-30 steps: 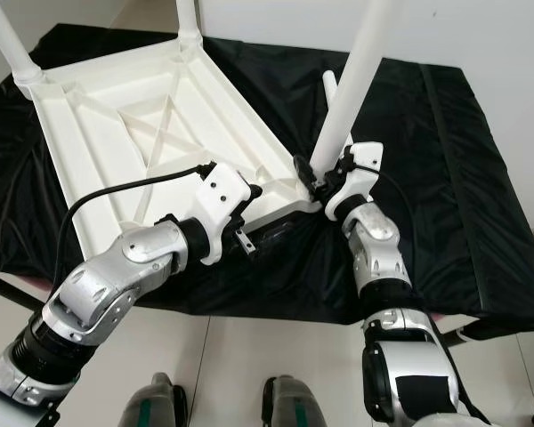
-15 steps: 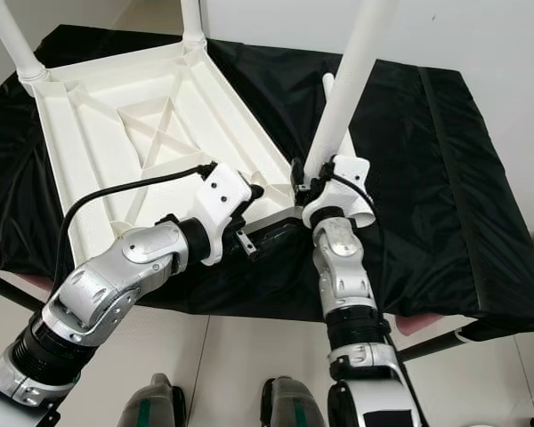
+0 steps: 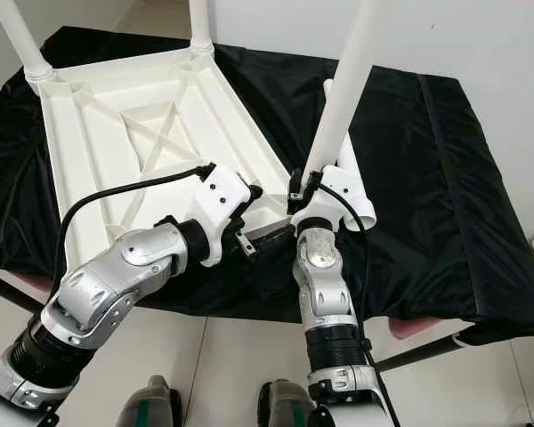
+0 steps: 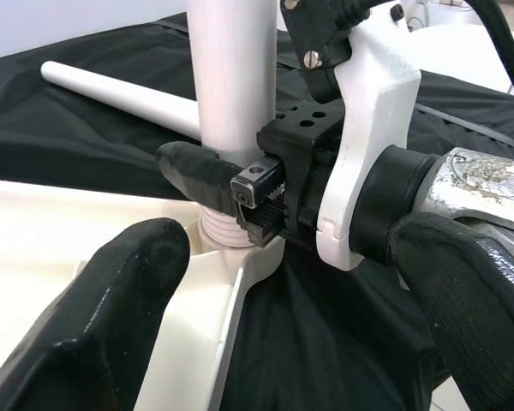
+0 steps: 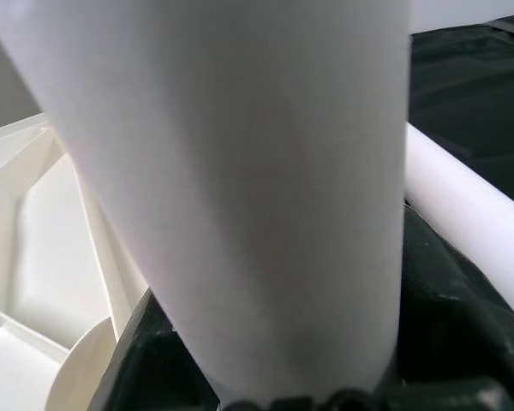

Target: Building children table

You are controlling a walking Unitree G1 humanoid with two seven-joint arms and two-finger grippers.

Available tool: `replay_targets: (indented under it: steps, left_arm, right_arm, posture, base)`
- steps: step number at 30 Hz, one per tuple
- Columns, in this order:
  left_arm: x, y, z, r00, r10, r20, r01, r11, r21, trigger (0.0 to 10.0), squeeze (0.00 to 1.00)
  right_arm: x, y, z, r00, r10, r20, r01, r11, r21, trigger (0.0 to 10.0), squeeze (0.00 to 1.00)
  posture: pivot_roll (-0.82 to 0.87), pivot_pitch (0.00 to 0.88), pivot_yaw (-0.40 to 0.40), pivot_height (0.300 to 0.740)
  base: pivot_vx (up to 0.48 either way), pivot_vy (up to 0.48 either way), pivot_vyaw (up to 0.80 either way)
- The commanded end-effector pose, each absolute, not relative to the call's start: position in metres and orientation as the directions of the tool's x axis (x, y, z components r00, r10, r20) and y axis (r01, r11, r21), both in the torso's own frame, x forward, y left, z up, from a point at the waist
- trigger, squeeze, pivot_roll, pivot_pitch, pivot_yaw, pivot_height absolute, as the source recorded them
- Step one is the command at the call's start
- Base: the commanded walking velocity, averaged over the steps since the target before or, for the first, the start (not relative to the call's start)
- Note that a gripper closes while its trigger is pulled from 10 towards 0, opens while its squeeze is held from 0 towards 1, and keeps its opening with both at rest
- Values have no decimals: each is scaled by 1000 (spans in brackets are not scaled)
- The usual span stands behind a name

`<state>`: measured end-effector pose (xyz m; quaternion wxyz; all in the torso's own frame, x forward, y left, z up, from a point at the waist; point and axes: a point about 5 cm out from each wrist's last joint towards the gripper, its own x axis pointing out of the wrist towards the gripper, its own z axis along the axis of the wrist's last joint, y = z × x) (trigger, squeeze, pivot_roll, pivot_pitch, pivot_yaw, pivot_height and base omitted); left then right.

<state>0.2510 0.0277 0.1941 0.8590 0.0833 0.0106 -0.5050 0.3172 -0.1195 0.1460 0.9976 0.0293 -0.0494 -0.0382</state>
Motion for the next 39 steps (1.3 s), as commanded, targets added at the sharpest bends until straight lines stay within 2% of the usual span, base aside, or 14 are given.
replay_targets:
  steps: [1, 2, 3, 4, 9, 15, 17, 18, 19, 20, 21, 24, 28, 39]
  left_arm:
    - [246, 25, 193, 420, -901, -107, 905, 406, 129, 10000, 0]
    - [246, 25, 193, 421, -901, -107, 904, 407, 129, 10000, 0]
    - [246, 25, 193, 421, -901, -107, 904, 407, 129, 10000, 0]
    - [246, 26, 193, 422, -901, -107, 904, 408, 128, 10000, 0]
    - [247, 26, 193, 424, -899, -109, 903, 410, 129, 10000, 0]
    - [248, 27, 193, 427, -898, -108, 902, 413, 128, 10000, 0]
    - [248, 27, 194, 429, -897, -106, 900, 416, 130, 10000, 0]
    - [248, 27, 194, 429, -897, -106, 900, 416, 130, 10000, 0]
    - [248, 27, 194, 430, -896, -106, 900, 417, 130, 10000, 0]
    - [248, 27, 194, 430, -896, -106, 900, 417, 130, 10000, 0]
    - [248, 27, 194, 433, -895, -105, 899, 419, 131, 10000, 0]
    - [249, 28, 194, 434, -895, -105, 898, 421, 131, 10000, 0]
    - [250, 28, 195, 436, -894, -101, 897, 422, 133, 10000, 0]
    - [249, 28, 195, 439, -893, -105, 895, 424, 136, 10000, 0]
  right_arm:
    - [313, -119, 133, 998, -50, 35, 48, 998, 51, 10000, 55]
    - [313, -120, 134, 998, -48, 43, 45, 998, 49, 10000, 451]
    - [313, -120, 134, 998, -48, 43, 45, 998, 49, 10000, 451]
    - [314, -122, 136, 998, -23, 55, 20, 998, 55, 10000, 1000]
    - [321, -138, 145, 995, 65, 70, -67, 997, 30, 10000, 1000]
    - [324, -144, 153, 988, 130, 87, -131, 991, 8, 10000, 1000]
    - [326, -144, 159, 966, 249, 77, -250, 968, 3, 10000, 1000]
    - [326, -144, 159, 966, 249, 77, -250, 968, 3, 10000, 1000]
    - [326, -144, 162, 952, 297, 72, -298, 954, 2, 10000, 647]
    - [326, -144, 162, 952, 297, 72, -298, 954, 2, 10000, 647]
    - [328, -145, 165, 939, 334, 78, -333, 943, -26, 10000, 0]
    - [329, -147, 168, 926, 368, 84, -365, 930, -50, 10000, 0]
    - [339, -151, 170, 872, 483, 75, -476, 874, -99, 10000, 0]
    - [346, -157, 158, 838, 546, 23, -542, 836, -86, 10000, 0]
  posture:
    - [-39, 37, -37, 740]
    - [-39, 37, -37, 740]
    - [-39, 37, -37, 740]
    - [-40, 40, -35, 740]
    - [-50, 49, -31, 740]
    - [-51, 56, -31, 740]
    - [-49, 59, -33, 740]
    - [-49, 59, -33, 740]
    - [-48, 59, -34, 740]
    - [-48, 59, -34, 740]
    - [-47, 59, -33, 740]
    - [-47, 59, -33, 740]
    - [-41, 52, -25, 740]
    - [-24, 53, -22, 740]
  base:
    - [0, 0, 0]
    - [0, 0, 0]
    - [0, 0, 0]
    - [0, 0, 0]
    - [0, 0, 0]
    - [0, 0, 0]
    - [0, 0, 0]
    - [0, 0, 0]
    - [0, 0, 0]
    - [0, 0, 0]
    - [0, 0, 0]
    - [0, 0, 0]
    - [0, 0, 0]
    - [0, 0, 0]
